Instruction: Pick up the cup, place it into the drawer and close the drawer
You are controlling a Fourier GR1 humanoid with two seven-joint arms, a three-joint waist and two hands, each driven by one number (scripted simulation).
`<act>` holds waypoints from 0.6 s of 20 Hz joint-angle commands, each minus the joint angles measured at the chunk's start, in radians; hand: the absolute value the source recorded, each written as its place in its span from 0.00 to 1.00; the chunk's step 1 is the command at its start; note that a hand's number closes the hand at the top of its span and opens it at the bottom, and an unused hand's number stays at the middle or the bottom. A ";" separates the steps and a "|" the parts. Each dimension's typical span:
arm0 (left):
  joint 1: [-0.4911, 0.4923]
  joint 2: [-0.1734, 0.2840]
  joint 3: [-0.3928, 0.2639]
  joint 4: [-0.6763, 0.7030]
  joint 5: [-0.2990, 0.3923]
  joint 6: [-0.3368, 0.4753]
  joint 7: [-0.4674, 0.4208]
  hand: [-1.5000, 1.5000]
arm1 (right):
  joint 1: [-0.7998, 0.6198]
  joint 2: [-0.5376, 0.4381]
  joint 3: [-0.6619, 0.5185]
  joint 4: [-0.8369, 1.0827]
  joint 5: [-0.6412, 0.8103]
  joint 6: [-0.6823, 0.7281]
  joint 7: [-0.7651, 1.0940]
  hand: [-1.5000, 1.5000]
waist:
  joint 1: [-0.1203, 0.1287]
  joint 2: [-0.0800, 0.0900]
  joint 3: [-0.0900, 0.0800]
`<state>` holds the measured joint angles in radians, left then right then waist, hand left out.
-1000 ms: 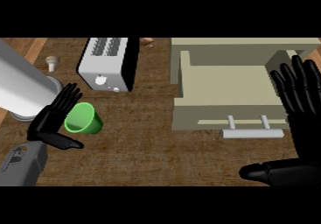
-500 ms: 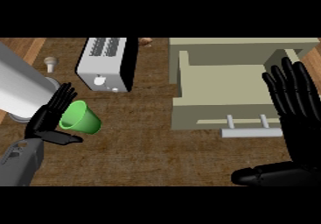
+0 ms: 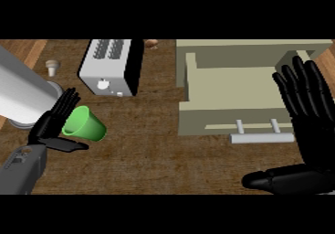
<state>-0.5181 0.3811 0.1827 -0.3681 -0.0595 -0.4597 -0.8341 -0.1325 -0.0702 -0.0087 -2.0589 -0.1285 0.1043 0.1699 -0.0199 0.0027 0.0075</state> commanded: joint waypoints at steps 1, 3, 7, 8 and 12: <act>0.026 -0.017 -0.024 0.048 -0.012 -0.142 -0.113 0.00 | -0.025 -0.035 -0.039 -0.027 -0.022 0.001 0.055 0.00 | -0.007 0.006 -0.011; -0.009 -0.031 -0.018 0.068 -0.007 -0.127 -0.106 0.00 | 0.032 -0.003 -0.005 -0.037 -0.020 0.008 0.015 0.00 | -0.018 0.009 -0.012; -0.029 -0.036 -0.003 0.062 0.026 -0.151 -0.062 0.00 | -0.005 0.002 -0.003 -0.011 -0.002 -0.010 0.019 0.00 | 0.000 0.005 -0.010; 0.019 -0.090 -0.021 0.060 0.009 -0.106 -0.115 0.00 | 0.034 -0.007 -0.012 -0.071 -0.026 0.005 0.021 0.00 | -0.010 0.005 -0.011; 0.016 -0.067 -0.016 0.083 0.021 -0.144 -0.101 0.00 | 0.017 -0.012 -0.006 -0.049 -0.030 0.016 0.027 0.00 | -0.008 0.006 -0.011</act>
<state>-0.5325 0.3691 0.1819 -0.3342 -0.0399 -0.4712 -0.8580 -0.1174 -0.0798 -0.0230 -2.0844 -0.1548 0.1184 0.1767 -0.0246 0.0020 0.0106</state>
